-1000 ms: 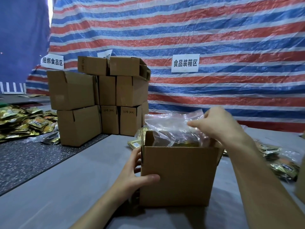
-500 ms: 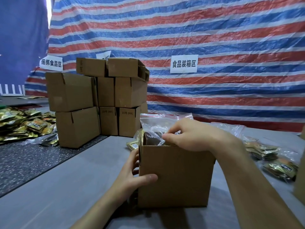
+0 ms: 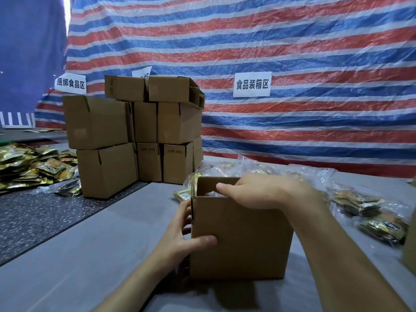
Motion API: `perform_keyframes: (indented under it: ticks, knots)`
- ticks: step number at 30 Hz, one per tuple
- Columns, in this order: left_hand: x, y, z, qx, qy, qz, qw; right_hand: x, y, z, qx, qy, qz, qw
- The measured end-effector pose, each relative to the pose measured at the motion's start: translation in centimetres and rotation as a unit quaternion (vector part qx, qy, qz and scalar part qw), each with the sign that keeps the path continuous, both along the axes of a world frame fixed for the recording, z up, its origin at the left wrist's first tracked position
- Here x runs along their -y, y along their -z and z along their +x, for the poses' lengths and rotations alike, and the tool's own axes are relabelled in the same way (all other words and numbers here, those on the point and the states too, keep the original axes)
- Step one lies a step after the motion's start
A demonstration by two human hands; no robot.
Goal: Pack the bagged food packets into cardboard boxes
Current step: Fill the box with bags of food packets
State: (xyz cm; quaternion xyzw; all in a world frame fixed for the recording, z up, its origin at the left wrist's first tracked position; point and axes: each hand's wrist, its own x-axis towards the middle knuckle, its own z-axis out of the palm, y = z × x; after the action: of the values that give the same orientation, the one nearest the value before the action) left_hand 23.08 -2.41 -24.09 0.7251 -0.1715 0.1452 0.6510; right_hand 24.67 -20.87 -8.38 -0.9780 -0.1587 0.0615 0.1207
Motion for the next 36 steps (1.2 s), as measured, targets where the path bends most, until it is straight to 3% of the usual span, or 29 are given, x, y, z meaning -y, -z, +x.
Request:
perform_keyframes:
  ticks: [7,15,20,23,26,33,36]
  knots:
    - [0.1,-0.1,-0.1,-0.004,0.004,-0.001,1.0,1.4,-0.5,0.8,-0.031,0.061,0.056,0.996]
    - [0.0,0.2,0.1,-0.004,0.011,0.01,1.0,1.0,-0.9,-0.2,-0.087,0.058,-0.006,0.995]
    - [0.0,0.3,0.2,0.005,0.014,0.011,1.0,-0.3,-0.6,-0.6,0.006,-0.071,0.019,0.997]
    - [0.0,0.3,0.0,0.005,0.016,0.011,1.0,-1.2,0.0,-0.3,-0.029,-0.072,0.024,0.997]
    - [0.0,0.4,0.0,0.005,0.023,-0.001,1.0,-1.1,0.6,0.2,-0.092,-0.043,0.102,0.99]
    - [0.2,0.1,0.2,-0.058,0.044,-0.034,0.997,0.0,0.0,1.1,0.082,-0.124,0.259,0.954]
    - [0.3,0.1,0.3,-0.063,0.045,-0.037,0.996,1.1,-0.4,1.1,0.144,-0.105,0.238,0.955]
